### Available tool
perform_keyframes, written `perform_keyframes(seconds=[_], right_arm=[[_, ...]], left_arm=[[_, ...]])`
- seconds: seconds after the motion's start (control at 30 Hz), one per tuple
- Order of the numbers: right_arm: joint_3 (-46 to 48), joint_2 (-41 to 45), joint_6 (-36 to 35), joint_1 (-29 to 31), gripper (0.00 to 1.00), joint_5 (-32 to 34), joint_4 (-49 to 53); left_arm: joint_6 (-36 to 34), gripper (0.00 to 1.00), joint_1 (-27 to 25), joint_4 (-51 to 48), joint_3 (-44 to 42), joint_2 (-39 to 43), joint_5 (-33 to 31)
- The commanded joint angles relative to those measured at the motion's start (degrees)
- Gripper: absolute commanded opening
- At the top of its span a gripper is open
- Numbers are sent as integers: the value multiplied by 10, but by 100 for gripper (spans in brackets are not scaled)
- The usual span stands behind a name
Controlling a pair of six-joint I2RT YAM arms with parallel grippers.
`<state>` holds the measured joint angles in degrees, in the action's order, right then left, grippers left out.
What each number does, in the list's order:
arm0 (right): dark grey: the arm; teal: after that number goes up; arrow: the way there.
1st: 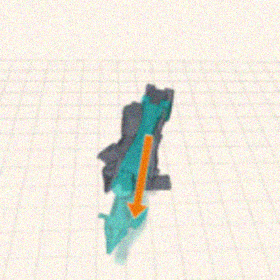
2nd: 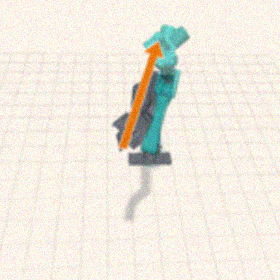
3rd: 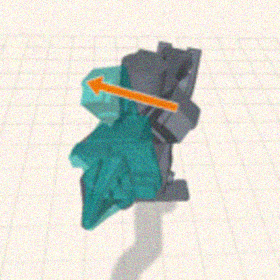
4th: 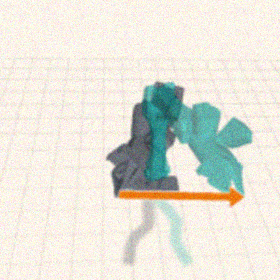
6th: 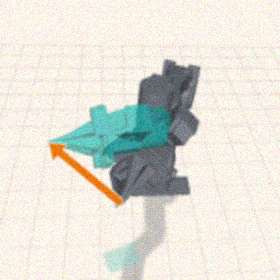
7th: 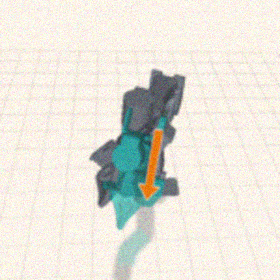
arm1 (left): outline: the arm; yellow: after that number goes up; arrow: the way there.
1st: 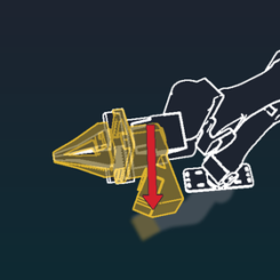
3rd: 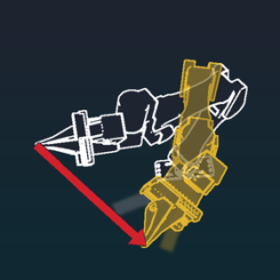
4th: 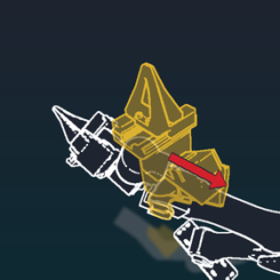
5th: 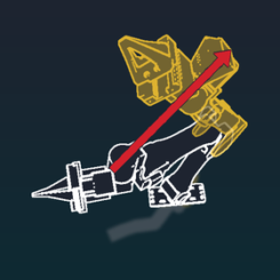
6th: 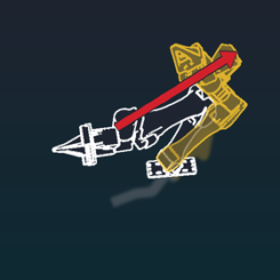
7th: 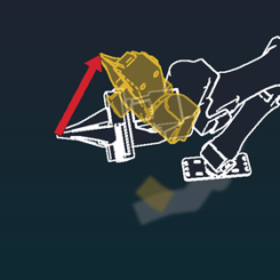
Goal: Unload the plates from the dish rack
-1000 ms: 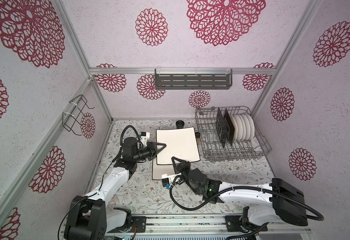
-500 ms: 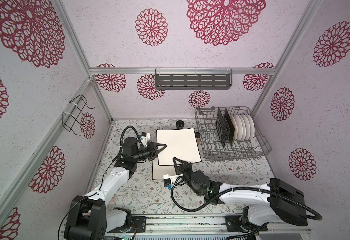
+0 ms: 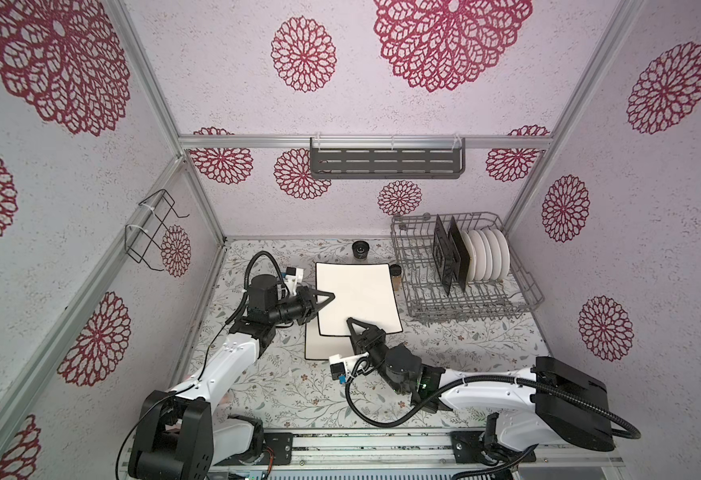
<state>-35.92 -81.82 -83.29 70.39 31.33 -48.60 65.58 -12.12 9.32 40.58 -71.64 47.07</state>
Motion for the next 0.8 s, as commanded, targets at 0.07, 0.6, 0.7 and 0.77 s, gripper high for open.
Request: perform_keyframes(seconds=[0.07, 0.6, 0.7, 0.77], right_arm=[[-1, 21, -12, -8, 48, 17, -78], [3, 141, 136, 9, 78, -36, 250], [21, 167, 167, 20, 88, -29, 271], [36, 185, 190, 26, 94, -22, 274]], left_arm=[[-30, 0, -2, 17, 30, 2, 3], [-80, 0, 17, -54, 66, 2, -22], [-103, 0, 27, -84, 77, 2, -22], [-112, 0, 32, -95, 83, 0, -19]])
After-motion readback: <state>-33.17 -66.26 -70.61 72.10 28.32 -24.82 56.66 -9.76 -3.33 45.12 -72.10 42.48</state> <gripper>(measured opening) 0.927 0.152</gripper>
